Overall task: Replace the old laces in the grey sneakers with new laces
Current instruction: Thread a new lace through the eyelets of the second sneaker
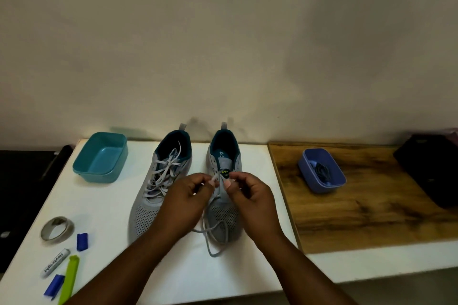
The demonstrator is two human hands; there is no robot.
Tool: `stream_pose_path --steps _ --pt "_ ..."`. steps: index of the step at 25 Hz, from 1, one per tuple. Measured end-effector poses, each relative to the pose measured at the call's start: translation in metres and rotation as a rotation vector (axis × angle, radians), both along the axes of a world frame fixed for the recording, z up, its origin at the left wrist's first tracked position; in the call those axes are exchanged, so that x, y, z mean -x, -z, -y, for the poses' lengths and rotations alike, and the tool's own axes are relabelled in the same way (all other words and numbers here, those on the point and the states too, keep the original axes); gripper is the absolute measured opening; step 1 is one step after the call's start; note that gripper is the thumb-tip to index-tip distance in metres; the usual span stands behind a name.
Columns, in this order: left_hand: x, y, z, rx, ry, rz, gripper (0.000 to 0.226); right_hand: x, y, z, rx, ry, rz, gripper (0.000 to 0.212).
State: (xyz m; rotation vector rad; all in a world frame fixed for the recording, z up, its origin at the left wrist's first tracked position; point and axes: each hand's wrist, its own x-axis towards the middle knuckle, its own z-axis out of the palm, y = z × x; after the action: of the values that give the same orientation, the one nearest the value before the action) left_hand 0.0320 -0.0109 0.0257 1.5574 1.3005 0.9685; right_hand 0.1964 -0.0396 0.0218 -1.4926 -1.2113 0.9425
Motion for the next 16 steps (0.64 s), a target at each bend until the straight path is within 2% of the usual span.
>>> stream_pose_path --steps 2,5,7,10,12,14,16 --pt "0.002 0.009 -0.003 -0.025 0.071 -0.125 0.016 0.008 -0.001 -0.002 0.02 -0.084 -0.056 0.014" --pt "0.006 0.017 -0.006 -0.106 0.115 -0.238 0.016 0.008 -0.002 -0.004 0.026 -0.08 -0.098 0.01" --pt "0.002 0.016 -0.002 -0.172 0.146 -0.22 0.018 0.003 0.002 -0.006 0.064 -0.083 -0.132 0.01" --pt "-0.007 0.016 0.0 -0.157 0.137 -0.126 0.024 0.001 0.006 -0.005 0.108 -0.06 -0.208 0.01" --pt "-0.009 0.019 -0.001 -0.199 0.12 -0.166 0.021 -0.001 0.006 -0.007 0.136 -0.032 -0.26 0.007" --pt "-0.01 0.02 -0.004 -0.194 0.046 -0.194 0.016 -0.008 0.012 -0.011 0.149 0.01 -0.155 0.015" --pt "-0.009 0.025 -0.008 -0.141 -0.046 -0.177 0.011 -0.02 0.029 -0.014 0.132 0.135 0.108 0.018"
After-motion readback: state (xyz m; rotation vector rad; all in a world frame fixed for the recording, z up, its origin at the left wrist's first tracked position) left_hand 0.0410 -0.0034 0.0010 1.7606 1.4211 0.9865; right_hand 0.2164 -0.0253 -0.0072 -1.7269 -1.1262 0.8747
